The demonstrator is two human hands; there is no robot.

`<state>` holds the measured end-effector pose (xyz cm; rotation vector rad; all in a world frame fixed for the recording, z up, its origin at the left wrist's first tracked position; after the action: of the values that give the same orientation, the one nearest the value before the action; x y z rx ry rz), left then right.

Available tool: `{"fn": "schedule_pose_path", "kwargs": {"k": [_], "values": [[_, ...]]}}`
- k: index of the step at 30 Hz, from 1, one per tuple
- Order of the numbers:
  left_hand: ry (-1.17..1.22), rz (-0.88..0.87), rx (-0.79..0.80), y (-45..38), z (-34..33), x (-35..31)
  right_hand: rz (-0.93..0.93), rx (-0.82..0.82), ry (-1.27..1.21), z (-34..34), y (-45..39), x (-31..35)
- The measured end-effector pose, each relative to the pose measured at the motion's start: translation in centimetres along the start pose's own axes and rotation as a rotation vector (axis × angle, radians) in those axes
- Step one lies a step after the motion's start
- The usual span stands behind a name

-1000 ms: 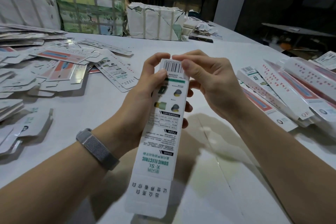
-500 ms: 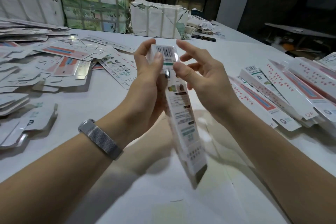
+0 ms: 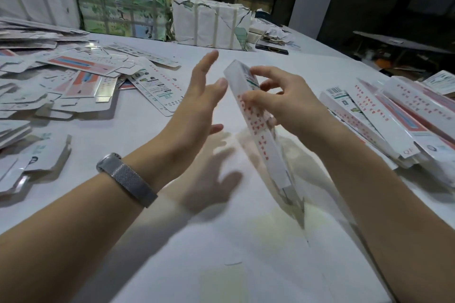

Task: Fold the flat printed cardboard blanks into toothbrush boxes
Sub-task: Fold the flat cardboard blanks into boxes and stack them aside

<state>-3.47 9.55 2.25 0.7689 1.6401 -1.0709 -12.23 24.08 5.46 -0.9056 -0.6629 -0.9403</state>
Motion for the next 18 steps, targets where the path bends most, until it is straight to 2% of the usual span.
{"fn": "schedule_pose_path", "kwargs": {"k": [2,5,9,12,15,18], "values": [[-0.081,-0.014,-0.068,-0.3,0.6,0.1,-0.061,-0.002,0.082,1.3,-1.1,-0.8],[-0.247,-0.074,-0.119,-0.5,1.7,0.0,-0.029,-0.018,0.335,2.9,-2.0,-2.0],[-0.482,-0.119,-0.209,-2.1,3.6,0.2,-0.034,0.095,0.748,3.8,-2.8,-4.1],[-0.821,-0.112,-0.185,-4.3,5.0,1.8,-0.097,0.037,0.818,5.2,-3.2,-4.8],[-1.269,-0.041,-0.073,-5.5,6.0,3.7,-0.051,-0.045,0.902,5.6,-3.1,-4.8],[-1.46,0.062,-0.059,-6.0,6.5,4.7,0.021,-0.106,0.897,5.1,-2.8,-4.5]]}}
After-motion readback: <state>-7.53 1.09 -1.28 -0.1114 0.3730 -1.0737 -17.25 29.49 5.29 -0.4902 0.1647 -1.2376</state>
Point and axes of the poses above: each hand's wrist, its own y-axis away from the middle knuckle, its own z-axis out of the back of the hand, x = y × z, the point moved 2 cm from there along -y, towards the middle knuckle, and after that the axes turned 11 degrees about -x, right-handed, at the moved point
